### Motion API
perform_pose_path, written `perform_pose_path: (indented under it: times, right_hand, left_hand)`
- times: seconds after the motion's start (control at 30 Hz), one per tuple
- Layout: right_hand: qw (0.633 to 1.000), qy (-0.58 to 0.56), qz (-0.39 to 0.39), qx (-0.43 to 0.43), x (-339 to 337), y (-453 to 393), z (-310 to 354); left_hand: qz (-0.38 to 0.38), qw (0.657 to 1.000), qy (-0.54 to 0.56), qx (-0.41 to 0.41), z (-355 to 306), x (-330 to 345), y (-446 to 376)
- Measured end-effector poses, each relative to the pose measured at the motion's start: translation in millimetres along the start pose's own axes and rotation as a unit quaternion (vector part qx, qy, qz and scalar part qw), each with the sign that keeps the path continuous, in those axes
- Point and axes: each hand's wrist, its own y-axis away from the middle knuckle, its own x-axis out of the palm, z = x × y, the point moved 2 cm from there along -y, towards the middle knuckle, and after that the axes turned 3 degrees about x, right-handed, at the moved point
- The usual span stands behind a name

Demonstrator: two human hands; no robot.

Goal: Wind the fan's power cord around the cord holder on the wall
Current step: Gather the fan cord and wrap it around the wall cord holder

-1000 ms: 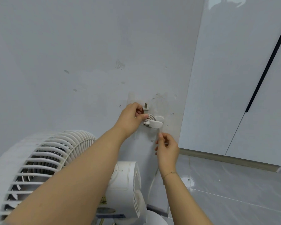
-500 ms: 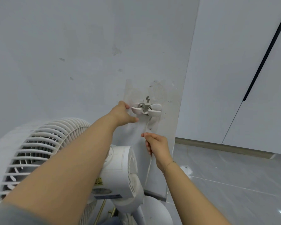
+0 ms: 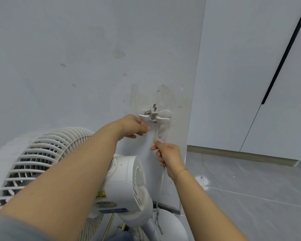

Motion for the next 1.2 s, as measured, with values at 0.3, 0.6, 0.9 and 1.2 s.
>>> perform_pose_path:
  times: [0.3, 0.6, 0.9, 1.2]
  right_hand:
    - [0.989, 0.122, 0.049, -0.066, 13.9, 3.9, 5.5]
    - [0.974, 0.169, 0.095, -0.116, 16.5, 12.7, 11.2]
    - [0.962, 0.246, 0.118, 0.020, -19.2, 21.2, 41.1]
    - [0.902, 0.290, -0.022, -0.318, -2.9, 22.3, 73.4]
  left_hand:
    - [0.023, 0.999, 0.048, -0.003, -7.5, 5.2, 2.0]
    - [0.035, 0.999, -0.020, -0.030, -5.3, 9.9, -2.1]
    - [-0.014, 0.988, 0.111, -0.105, -4.3, 6.1, -13.0]
    - [-0.028, 0.887, 0.403, -0.224, 1.5, -6.5, -14.0]
